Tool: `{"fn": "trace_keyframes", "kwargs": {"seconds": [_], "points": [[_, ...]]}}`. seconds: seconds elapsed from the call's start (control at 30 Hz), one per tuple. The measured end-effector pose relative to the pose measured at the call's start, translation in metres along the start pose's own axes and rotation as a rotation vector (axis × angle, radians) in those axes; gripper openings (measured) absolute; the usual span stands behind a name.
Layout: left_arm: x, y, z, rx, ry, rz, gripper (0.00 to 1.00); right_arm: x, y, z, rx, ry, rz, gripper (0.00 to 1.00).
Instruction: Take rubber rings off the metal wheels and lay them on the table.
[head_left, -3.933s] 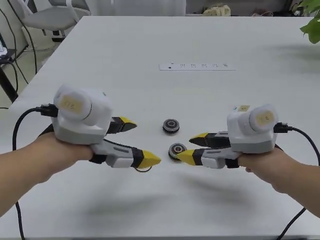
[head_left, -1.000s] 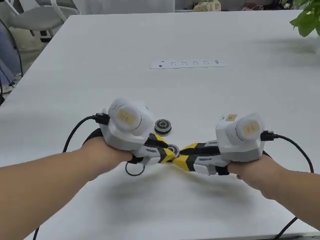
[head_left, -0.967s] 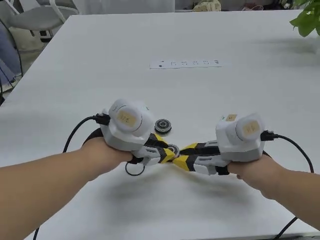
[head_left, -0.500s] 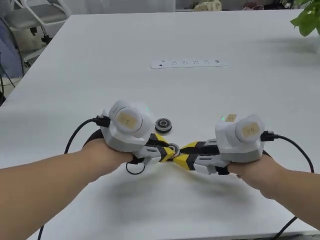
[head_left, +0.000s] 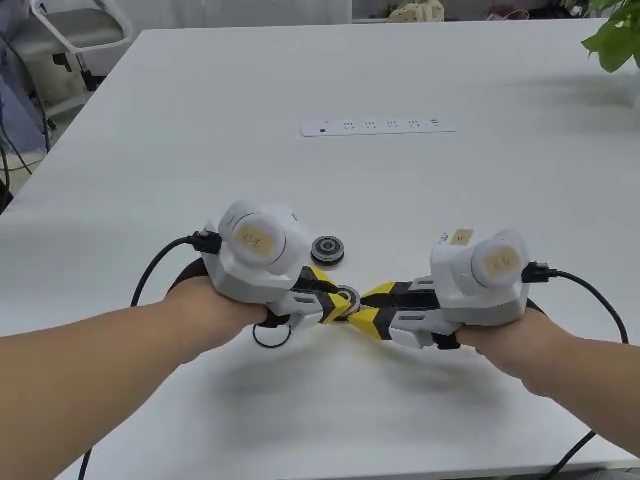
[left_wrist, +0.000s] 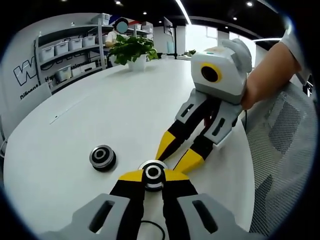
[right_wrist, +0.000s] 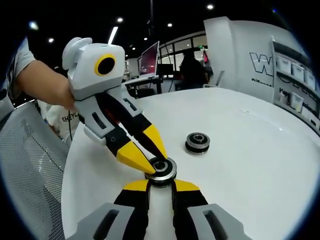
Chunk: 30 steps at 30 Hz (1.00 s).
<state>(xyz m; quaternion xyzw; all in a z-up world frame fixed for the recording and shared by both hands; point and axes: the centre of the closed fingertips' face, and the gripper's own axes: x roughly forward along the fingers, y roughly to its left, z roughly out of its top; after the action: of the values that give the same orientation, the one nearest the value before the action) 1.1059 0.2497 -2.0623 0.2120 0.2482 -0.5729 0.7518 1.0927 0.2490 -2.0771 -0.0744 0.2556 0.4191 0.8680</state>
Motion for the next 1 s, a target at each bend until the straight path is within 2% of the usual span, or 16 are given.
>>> {"fn": "trace_keyframes", "kwargs": {"seconds": [0.3,0.5,0.67,0.73,0.8,1.0], "points": [[-0.0008,-0.0009,-0.0006,-0.007,-0.004,0.001,0.07,-0.001,-0.0005,-0.0012,-0.003,0.002,0.01,0.1],[-0.0015,-0.0011,-0.0004,-0.01,-0.006,0.003,0.07,-0.0013,-0.004,-0.0035,0.028,0.003,0.012,0.03],[-0.0021,-0.001,-0.0007,-0.012,-0.007,0.007,0.07,-0.0003,-0.0043,-0.0028,0.063,-0.005,0.007,0.01],[-0.0024,-0.001,-0.0008,-0.01,-0.008,0.007,0.07,0.0,-0.0059,-0.003,0.091,-0.004,-0.004,0.0],[-0.0025,-0.0011,-0.0008,-0.004,-0.007,0.009,0.07,-0.0001,-0.0067,-0.003,0.165,-0.015,-0.007,0.0],[-0.0028,-0.002,-0.0011,-0.001,-0.01,0.015,0.07,-0.0009,-0.0095,-0.0042,0.242,-0.032,-0.007,0.0]]}}
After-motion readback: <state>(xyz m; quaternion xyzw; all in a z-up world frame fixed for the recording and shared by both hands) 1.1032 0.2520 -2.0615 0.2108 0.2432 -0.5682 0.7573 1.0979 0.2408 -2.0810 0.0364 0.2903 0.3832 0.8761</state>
